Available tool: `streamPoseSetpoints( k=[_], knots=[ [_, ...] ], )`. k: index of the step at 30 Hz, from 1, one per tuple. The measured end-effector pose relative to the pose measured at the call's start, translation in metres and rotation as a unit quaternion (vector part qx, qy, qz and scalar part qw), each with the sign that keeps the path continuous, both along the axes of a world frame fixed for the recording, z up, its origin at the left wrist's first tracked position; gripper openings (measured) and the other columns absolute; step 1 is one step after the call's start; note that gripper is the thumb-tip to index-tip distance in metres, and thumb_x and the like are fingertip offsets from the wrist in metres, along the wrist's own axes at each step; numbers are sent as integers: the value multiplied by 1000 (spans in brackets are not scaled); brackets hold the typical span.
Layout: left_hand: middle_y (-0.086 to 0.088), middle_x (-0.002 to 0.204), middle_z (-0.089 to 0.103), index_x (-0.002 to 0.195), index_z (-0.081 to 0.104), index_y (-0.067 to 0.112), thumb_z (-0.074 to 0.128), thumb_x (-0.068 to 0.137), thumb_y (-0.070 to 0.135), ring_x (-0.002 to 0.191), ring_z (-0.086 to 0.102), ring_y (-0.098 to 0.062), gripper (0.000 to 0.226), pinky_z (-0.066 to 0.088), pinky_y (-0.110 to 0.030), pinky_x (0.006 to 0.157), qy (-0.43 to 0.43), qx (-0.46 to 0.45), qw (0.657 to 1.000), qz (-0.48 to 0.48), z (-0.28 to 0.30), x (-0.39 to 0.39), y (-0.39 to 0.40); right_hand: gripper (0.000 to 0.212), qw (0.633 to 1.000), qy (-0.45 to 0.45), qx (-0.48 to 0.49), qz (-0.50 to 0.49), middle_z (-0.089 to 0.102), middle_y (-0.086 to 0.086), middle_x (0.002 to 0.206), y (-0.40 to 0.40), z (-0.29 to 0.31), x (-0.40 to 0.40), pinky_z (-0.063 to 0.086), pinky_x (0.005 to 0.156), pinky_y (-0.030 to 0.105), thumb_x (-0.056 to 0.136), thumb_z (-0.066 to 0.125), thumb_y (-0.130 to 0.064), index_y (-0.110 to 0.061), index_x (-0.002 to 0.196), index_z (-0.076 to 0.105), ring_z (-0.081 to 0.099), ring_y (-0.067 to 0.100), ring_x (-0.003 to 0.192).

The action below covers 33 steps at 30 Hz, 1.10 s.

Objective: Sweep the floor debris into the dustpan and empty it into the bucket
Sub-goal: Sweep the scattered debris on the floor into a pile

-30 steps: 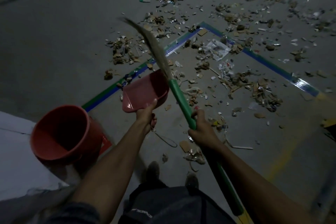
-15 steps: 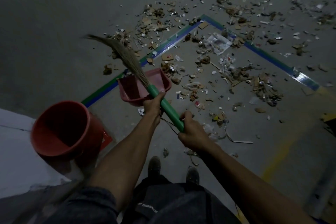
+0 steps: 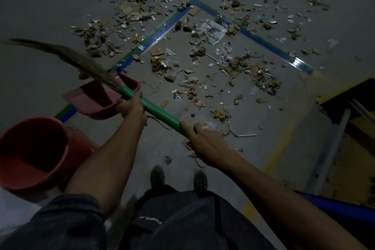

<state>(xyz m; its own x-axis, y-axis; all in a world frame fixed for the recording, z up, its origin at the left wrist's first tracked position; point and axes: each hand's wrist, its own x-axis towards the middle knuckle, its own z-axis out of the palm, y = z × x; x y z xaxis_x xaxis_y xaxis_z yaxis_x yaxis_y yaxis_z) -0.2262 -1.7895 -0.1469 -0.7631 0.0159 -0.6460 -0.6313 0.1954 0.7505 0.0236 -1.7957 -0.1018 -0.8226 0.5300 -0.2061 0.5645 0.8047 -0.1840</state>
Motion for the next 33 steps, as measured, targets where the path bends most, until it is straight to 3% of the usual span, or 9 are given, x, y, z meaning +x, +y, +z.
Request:
streamPoseSetpoints(
  k=[5,12,14,16,20,24,27,30,33],
  knots=[
    [-14,121,61,127,43,5,84,69,19,98,65,-27,73,58,-44,83,-5,3,1000,26,-6,-18,0,71,997,-57,57,-21,48,16,115,-9,9,19,37,52,36,99,45,-13,-21,156,4,56,34,83],
    [-11,123,60,131,44,3,86,68,36,102,64,-26,83,57,-42,85,1,8,1000,-17,-14,-20,-7,65,994,-77,54,-56,52,19,118,-20,5,17,39,56,39,95,44,-11,-12,153,15,59,37,87],
    [-11,119,59,131,41,4,86,68,37,95,64,-25,85,59,-40,78,-7,14,999,-38,-16,-21,-11,57,996,-59,17,-70,56,17,120,-24,1,18,37,55,36,95,47,-14,-10,147,25,62,35,88],
    [-12,112,62,129,43,2,86,70,32,76,65,-19,79,59,-32,60,-6,19,998,-65,-20,-22,-17,43,994,-25,-34,-99,60,14,118,-29,-2,19,34,56,33,97,47,-20,-12,137,37,63,32,87],
    [-14,96,62,123,48,-3,77,78,12,37,50,-5,55,33,-14,27,16,-50,990,-134,-31,-20,-35,37,975,-4,-152,-164,60,18,117,-31,-14,18,34,66,33,99,51,-30,-9,128,43,60,34,96],
    [-11,63,53,96,48,0,66,77,0,25,45,-10,26,30,-16,27,2,-123,972,-200,-43,-23,-62,43,926,3,-281,-253,60,18,115,-30,-22,10,43,72,33,99,55,-32,-8,131,42,58,31,98],
    [-11,71,51,111,37,6,61,82,7,44,53,-22,38,35,-23,39,-7,-142,957,-252,-51,-27,-82,46,883,8,-354,-306,55,14,102,-30,-30,5,43,63,28,95,62,-34,-10,129,42,54,24,81],
    [-15,80,57,122,42,4,55,89,17,57,58,-27,38,39,-26,46,21,-195,929,-313,-56,-24,-104,41,832,9,-426,-355,53,18,96,-27,-38,5,45,54,31,95,61,-26,-9,126,41,54,25,69],
    [-16,77,58,115,50,2,52,91,25,63,59,-29,33,44,-32,55,48,-234,904,-353,-55,-11,-127,33,786,8,-483,-386,45,14,87,-20,-42,11,42,49,30,96,57,-19,-5,122,41,46,21,54]
  ],
)
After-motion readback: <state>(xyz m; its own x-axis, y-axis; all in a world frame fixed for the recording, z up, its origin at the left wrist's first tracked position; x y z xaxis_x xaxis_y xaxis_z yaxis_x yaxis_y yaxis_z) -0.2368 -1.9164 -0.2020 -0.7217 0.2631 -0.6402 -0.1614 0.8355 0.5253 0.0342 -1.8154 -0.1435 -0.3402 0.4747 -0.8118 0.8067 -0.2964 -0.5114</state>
